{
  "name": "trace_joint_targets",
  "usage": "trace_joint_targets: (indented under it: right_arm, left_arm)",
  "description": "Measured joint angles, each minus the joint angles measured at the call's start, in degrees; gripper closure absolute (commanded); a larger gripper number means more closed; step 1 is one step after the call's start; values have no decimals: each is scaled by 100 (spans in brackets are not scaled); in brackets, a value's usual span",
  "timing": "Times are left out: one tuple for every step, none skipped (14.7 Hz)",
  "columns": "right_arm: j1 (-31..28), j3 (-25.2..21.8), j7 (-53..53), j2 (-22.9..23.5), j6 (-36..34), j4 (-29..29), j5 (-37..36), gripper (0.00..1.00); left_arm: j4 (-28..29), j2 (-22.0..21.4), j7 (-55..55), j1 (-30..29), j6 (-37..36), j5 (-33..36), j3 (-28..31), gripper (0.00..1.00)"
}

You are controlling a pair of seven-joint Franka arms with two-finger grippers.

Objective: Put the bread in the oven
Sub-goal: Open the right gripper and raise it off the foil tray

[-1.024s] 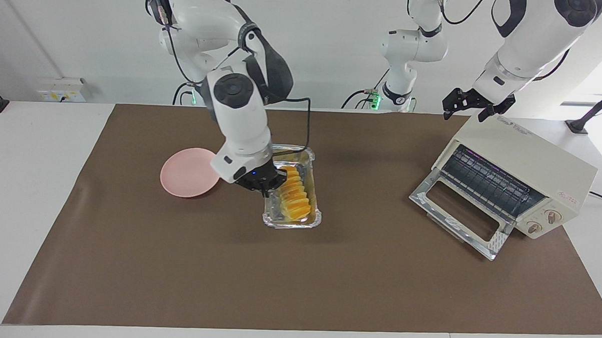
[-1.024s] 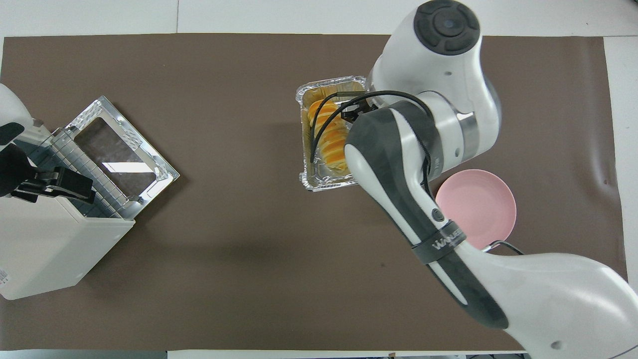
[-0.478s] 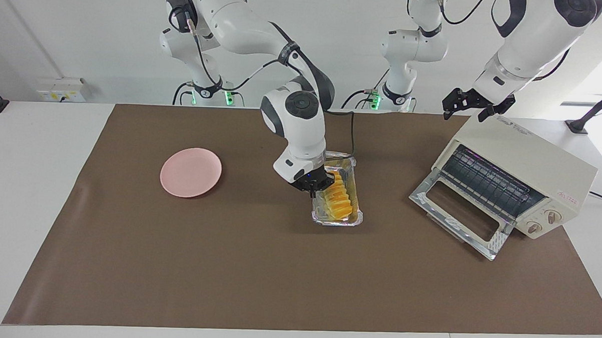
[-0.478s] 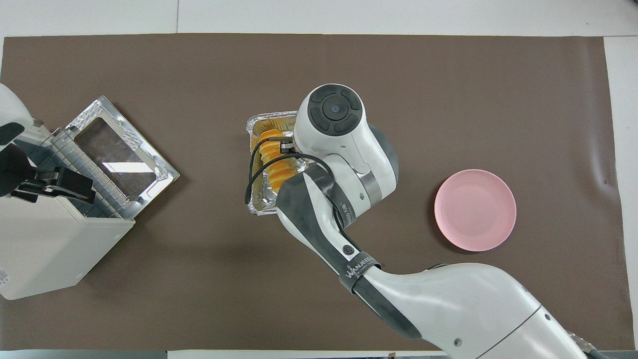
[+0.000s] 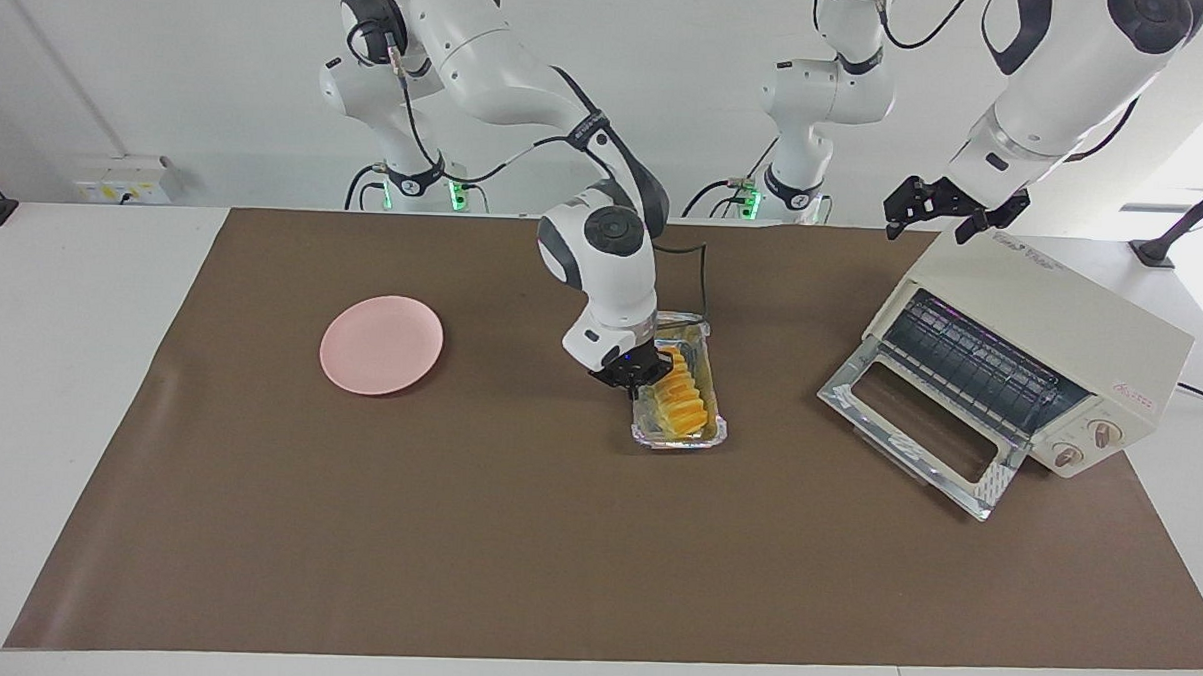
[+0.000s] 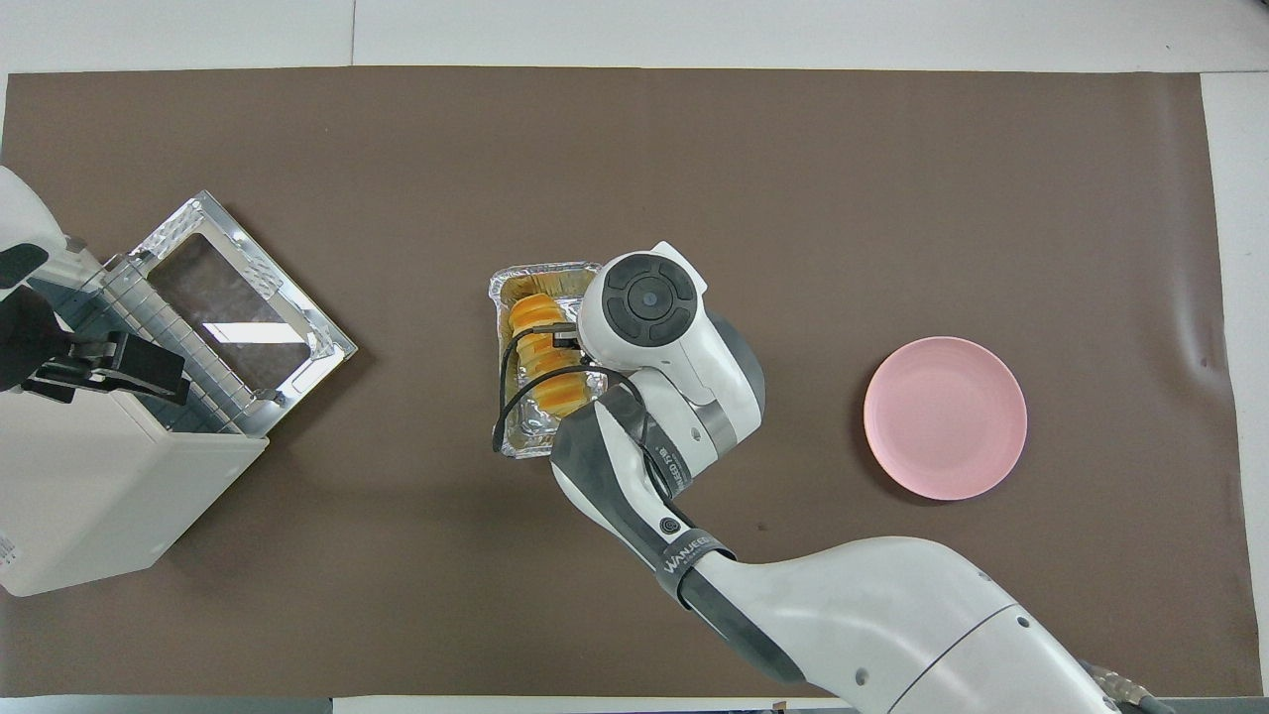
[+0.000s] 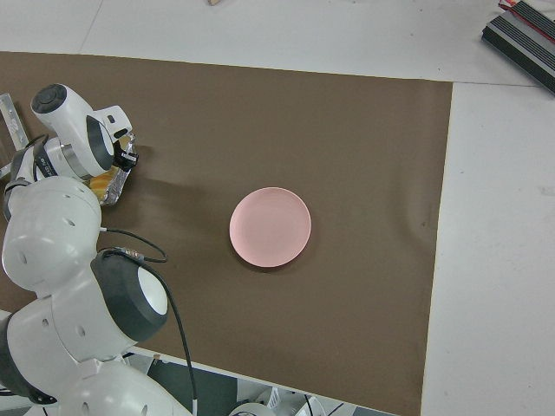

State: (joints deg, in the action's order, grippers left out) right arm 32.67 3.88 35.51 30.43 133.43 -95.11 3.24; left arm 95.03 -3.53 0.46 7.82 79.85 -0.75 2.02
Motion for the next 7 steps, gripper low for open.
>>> trace_joint_targets:
  right_arm:
    - [0,-2,0,-34,84,-104,0,1]
    - [0,-4,1,-69,102,-166,0,0]
    - [0,-4,35,-97,101,-191,2,0]
    - [0,-4,164,-124,83,-191,2,0]
    - [1,-3,346,-158,7,-167,2,0]
    - [2,-2,504,-195,-171,-93,1,0]
    - [2,-5,605,-233,-431,29,1,0]
  left_arm:
    - [0,0,0,0,0,0,0,0]
    - [0,-1,0,0,0,0,-1,0]
    - [-1,-6,6,1,-1,0,-11,0]
    - [-2,-22,11,3,-1,0,-37,0]
    - [-2,-41,12,5,-1,0,-68,0]
    - [-3,-58,12,7,-1,0,-97,0]
    - [-2,-69,14,9,-2,0,-126,0]
